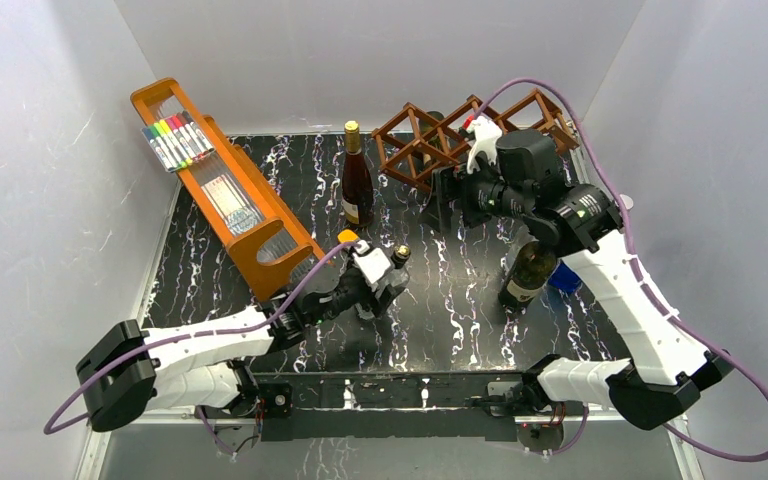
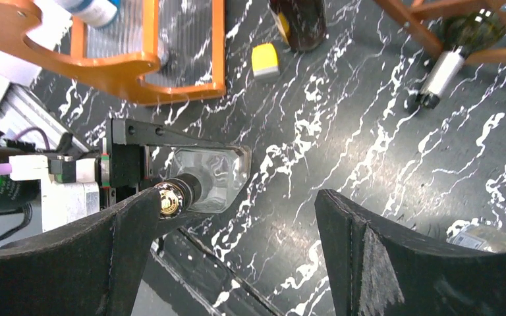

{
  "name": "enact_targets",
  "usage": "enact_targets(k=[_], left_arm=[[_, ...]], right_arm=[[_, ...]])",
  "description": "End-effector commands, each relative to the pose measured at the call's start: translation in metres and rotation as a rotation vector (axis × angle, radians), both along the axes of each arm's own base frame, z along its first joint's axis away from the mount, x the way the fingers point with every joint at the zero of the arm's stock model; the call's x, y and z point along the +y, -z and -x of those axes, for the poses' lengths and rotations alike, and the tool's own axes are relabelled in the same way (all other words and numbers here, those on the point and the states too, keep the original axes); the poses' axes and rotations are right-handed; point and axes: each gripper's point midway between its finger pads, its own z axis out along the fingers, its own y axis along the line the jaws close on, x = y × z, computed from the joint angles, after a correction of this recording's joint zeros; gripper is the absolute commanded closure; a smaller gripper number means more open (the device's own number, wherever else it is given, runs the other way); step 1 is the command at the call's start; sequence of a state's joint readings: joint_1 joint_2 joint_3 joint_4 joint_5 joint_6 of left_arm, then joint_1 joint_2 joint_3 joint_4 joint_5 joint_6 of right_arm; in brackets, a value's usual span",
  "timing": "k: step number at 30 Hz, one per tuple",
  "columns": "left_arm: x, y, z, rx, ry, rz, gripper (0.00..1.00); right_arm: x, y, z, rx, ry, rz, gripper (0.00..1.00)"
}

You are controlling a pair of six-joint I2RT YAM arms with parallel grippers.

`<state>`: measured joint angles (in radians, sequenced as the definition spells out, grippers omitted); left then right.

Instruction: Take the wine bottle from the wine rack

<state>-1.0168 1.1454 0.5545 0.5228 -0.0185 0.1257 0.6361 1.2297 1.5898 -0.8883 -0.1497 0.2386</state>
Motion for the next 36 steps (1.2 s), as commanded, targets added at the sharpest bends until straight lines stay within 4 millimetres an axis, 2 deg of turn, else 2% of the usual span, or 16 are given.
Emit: enact_targets(k=[1,7,12,18,24,29,30,33,36], left_arm=[[0.025,-0.082,-0.022,-0.198,-0.172,0.232,0.97],[0.056,-0.082,-0.034,-0.179,-0.337,0.276,1.00],[0.086,-0.077,-0.047,-0.132,-0.529,0.339,1.00],[0.097,-0.066,-0.049,-0.081,-0.603,0.399,1.00],[0.107,-0.055,-0.054,-0.072,-0.669,0.392,0.91],[0.112,-0.046,-0.053,-0.043,-0.694,0.373,0.59],[0.112,-0.047,-0.050,-0.035,-0.680,0.357,0.47],[0.109,-0.048,-0.049,-0.024,-0.661,0.319,0.34],[0.106,-0.051,-0.047,-0.011,-0.644,0.292,0.13]], right_arm=[[0.005,-0.039,-0.017,-0.124,0.049,-0.088,0.02],[0.010,-0.020,-0.020,-0.074,0.046,-0.073,0.02],[0.013,-0.018,-0.022,-0.069,0.048,-0.079,0.02],[0.016,-0.012,-0.024,-0.055,0.043,-0.074,0.02],[0.018,-0.006,-0.023,-0.038,0.039,-0.080,0.02],[0.017,-0.005,-0.023,-0.036,0.041,-0.079,0.02],[0.017,-0.004,-0.023,-0.037,0.040,-0.078,0.02],[0.018,-0.001,-0.023,-0.034,0.039,-0.077,0.02],[0.019,0.002,-0.024,-0.025,0.038,-0.073,0.02]])
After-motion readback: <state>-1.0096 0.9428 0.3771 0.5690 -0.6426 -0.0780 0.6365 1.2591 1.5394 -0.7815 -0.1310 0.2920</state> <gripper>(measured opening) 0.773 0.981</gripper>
